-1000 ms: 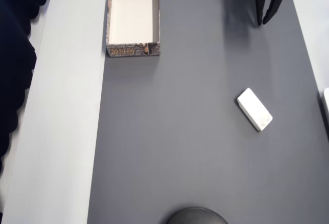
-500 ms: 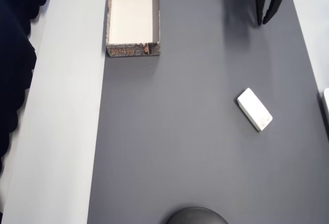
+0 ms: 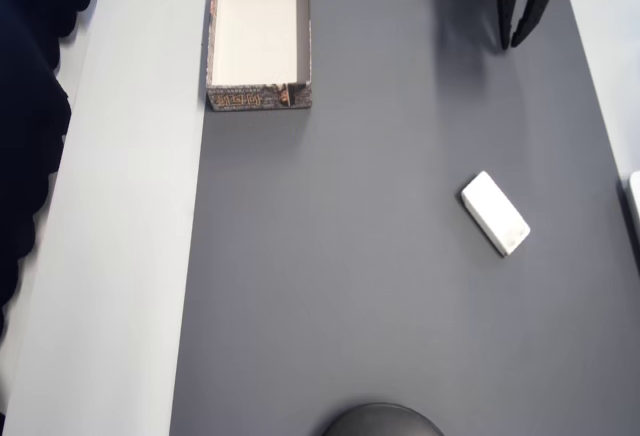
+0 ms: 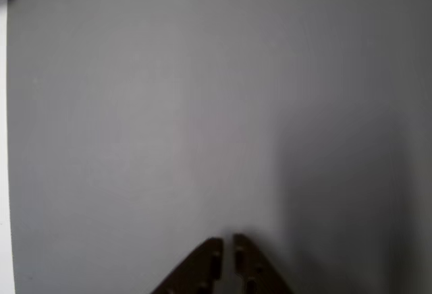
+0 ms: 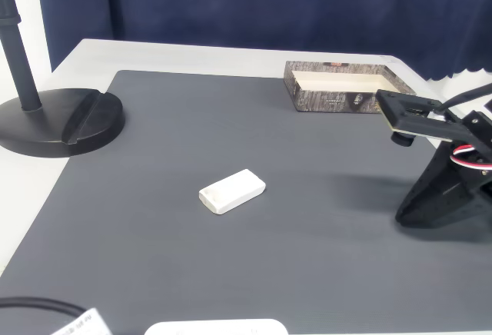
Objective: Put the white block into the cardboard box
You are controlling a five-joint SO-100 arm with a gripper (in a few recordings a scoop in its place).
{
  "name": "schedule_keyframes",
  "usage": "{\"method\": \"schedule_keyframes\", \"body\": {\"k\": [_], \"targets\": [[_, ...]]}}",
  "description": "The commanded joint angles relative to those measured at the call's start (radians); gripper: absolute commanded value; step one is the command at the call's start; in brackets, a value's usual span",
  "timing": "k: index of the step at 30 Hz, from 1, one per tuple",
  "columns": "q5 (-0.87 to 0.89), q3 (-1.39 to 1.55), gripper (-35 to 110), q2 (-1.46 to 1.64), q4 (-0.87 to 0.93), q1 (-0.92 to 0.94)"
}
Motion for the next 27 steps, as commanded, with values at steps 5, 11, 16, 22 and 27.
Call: {"method": "schedule_keyframes", "body": {"k": [5,11,16,22,27], "targets": [[-0.008,0.02,-2,0.034,0.006,-0.012],[-0.008,0.02,-2,0.034,0.006,-0.012],[-0.008,0.02,-2,0.034,0.006,-0.012],[-0.009,0.02,-2,0.034,0.006,-0.012],[-0.025,0.02,-2,0.034,0.006,-0.028]]}}
